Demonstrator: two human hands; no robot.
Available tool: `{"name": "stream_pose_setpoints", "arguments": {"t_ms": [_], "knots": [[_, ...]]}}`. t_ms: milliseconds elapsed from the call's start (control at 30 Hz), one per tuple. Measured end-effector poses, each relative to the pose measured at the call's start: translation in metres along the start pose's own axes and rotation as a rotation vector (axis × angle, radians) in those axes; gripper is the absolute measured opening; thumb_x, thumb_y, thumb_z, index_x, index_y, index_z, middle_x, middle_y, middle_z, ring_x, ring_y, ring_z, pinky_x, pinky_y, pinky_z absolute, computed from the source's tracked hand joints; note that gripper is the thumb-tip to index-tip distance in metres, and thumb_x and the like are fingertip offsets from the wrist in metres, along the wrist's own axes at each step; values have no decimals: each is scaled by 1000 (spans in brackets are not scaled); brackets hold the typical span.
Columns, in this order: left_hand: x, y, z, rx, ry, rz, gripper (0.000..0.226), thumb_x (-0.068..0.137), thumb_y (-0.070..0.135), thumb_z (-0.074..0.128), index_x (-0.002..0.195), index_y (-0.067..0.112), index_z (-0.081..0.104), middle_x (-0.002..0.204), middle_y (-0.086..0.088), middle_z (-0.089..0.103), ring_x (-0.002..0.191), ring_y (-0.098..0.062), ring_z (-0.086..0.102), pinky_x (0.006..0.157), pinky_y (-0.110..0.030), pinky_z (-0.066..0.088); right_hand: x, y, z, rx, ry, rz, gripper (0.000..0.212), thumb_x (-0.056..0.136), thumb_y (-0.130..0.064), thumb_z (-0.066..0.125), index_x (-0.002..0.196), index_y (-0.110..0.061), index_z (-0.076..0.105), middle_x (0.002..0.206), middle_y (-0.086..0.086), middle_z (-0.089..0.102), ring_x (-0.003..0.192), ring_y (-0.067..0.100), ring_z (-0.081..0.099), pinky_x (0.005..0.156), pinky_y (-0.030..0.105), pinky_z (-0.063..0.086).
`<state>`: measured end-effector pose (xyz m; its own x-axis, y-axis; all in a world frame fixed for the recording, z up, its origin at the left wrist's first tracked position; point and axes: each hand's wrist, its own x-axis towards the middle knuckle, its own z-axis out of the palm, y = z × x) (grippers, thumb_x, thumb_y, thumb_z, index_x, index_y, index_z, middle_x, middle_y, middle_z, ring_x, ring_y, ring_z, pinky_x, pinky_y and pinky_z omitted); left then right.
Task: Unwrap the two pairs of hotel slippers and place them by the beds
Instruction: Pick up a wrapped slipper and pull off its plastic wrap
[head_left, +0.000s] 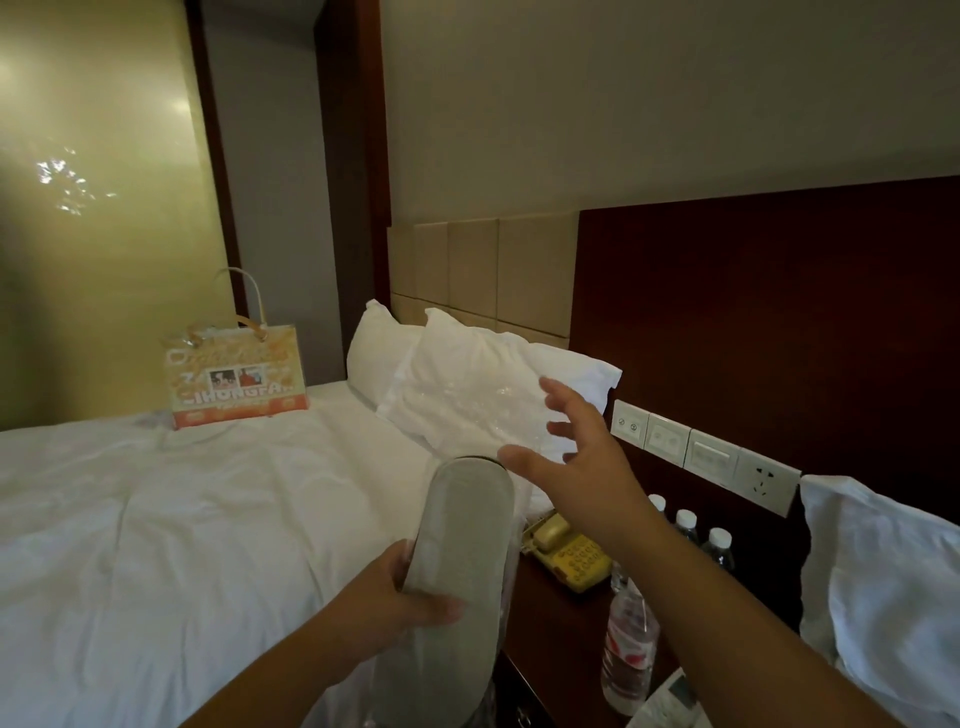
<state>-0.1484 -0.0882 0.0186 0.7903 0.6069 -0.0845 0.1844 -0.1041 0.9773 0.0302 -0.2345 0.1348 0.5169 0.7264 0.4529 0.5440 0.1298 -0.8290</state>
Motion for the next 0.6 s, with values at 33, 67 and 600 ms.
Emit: {"name": "stream_pose_setpoints", "arguments": {"t_ms": [33,67,600], "knots": [[0,0,0,19,0,4,80,46,37,96,115,32,56,105,13,72,94,-6,69,75,-25,58,3,-4,1,36,-9,50,89,73,-49,78,144,-49,24,150,-13,32,124,10,44,93,29,46],[0,-1,-1,31,0,6,80,45,38,96,115,33,57,106,12,72,96,-7,69,79,-29,58,5,-8,1,65,-6,105,99,71,-50,79,147,-47,15,153,-10,28,127,15,43,98,37,46],[-9,-9,-11,5,-47,22,74,50,17,96,114,30,61,111,3,72,100,-16,69,83,-38,58,33,0,-17,439,140,172,47,77,1,74,118,-19,61,91,3,77,80,19,74,64,30,58]]}}
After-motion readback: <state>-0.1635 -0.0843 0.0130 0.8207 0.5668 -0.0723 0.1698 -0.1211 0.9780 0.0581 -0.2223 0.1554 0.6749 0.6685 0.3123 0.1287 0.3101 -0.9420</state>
